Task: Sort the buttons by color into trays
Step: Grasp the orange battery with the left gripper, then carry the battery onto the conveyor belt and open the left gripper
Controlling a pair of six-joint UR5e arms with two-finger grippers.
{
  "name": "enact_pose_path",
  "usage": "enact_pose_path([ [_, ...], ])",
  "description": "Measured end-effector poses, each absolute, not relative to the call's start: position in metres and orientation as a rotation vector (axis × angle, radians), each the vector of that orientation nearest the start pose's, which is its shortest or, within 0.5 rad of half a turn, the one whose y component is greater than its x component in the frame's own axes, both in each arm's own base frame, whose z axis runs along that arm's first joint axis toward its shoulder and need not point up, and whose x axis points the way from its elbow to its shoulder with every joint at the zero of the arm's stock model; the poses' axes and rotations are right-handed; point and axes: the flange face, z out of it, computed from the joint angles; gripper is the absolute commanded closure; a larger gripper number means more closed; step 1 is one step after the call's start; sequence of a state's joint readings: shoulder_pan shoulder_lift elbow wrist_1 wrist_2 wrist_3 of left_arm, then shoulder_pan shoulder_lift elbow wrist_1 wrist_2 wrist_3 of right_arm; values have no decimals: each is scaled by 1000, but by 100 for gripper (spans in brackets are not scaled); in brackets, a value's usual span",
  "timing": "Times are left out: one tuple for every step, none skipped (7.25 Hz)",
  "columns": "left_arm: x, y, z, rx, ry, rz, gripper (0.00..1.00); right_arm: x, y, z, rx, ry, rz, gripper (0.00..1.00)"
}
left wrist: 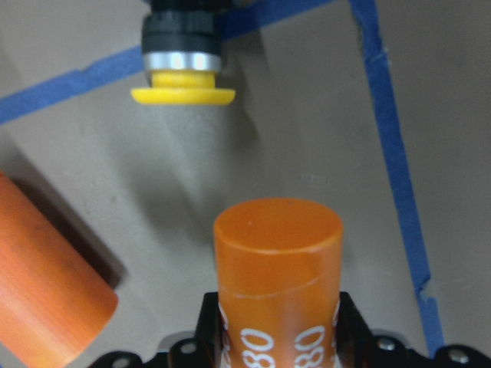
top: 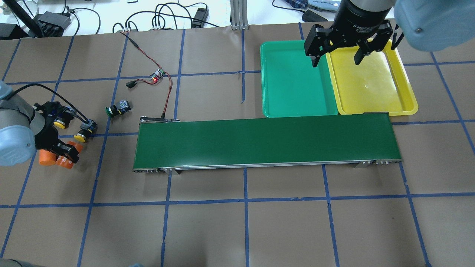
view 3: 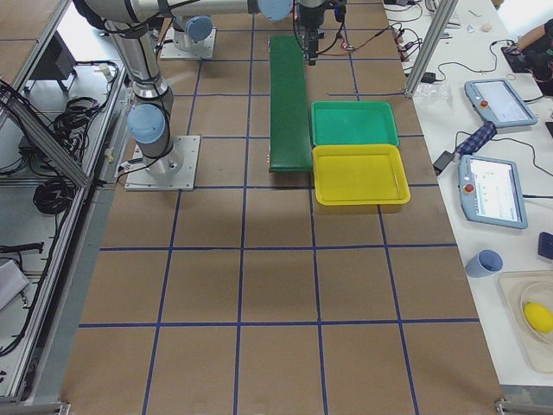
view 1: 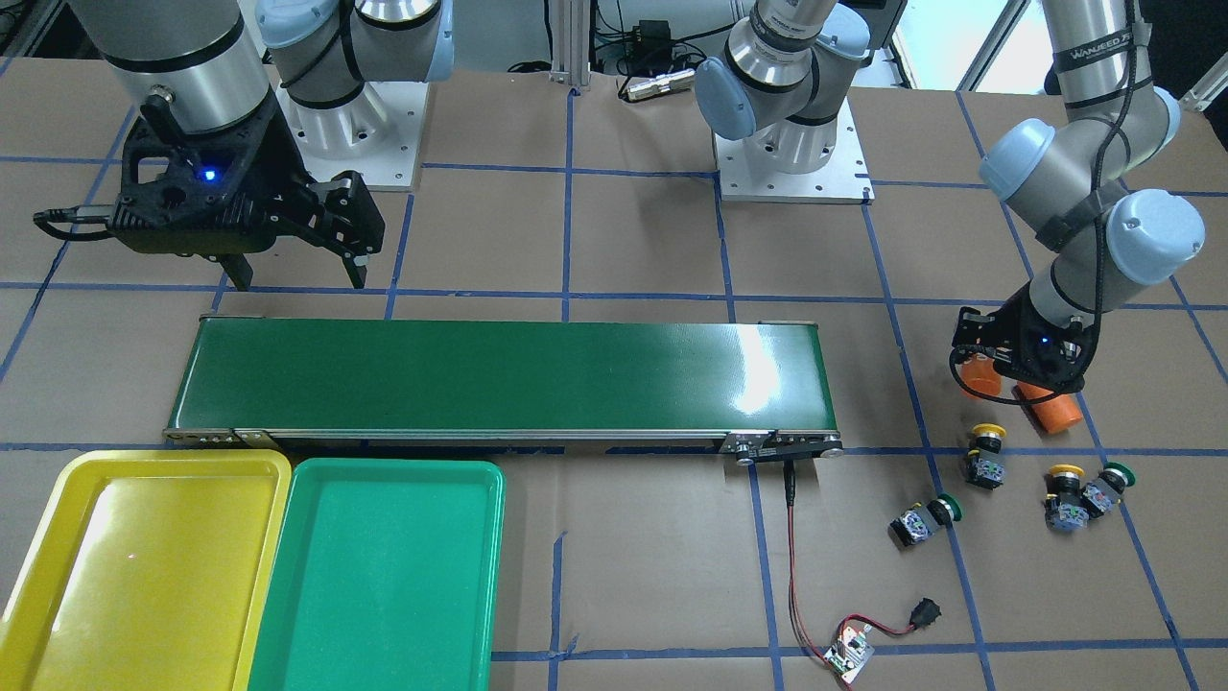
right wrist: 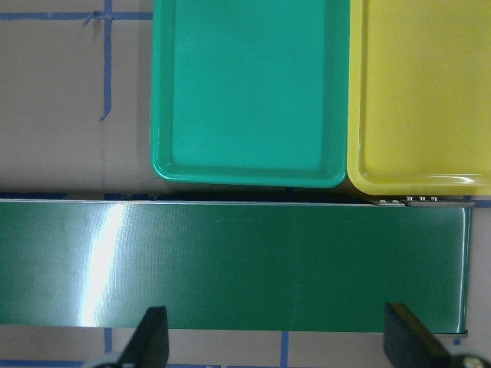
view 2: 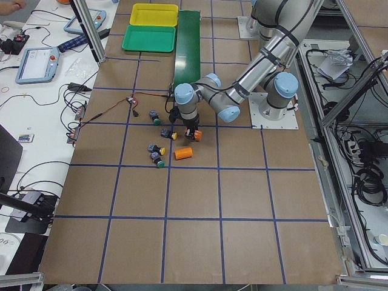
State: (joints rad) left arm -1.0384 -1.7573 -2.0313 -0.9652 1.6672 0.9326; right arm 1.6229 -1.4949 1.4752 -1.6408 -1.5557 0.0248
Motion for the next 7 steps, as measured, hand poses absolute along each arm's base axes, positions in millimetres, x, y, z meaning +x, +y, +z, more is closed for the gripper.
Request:
enact_pose_path([
  [92,-495,275,776,2991,101,100,163,-525,504,-45,3121,-139,0],
  [33,-499,306,995,2957,82,100,163,-525,503,-45,3121,-138,0],
  [-28,-495,324,1280,2918,48,100,163,-525,503,-45,3121,-136,0],
  [-82,-487,330,1568,2838,8,100,163,-526,502,-45,3121,-134,0],
  [-115,-481,327,1797,2711,16,100,162,-526,502,-44,3121,-134,0],
  [-128,-480,318,1981,2553,68,100,162,-526,502,-44,3121,-133,0],
  [-132,-483,308,2120,2406,102,100,162,-526,502,-44,3121,-134,0],
])
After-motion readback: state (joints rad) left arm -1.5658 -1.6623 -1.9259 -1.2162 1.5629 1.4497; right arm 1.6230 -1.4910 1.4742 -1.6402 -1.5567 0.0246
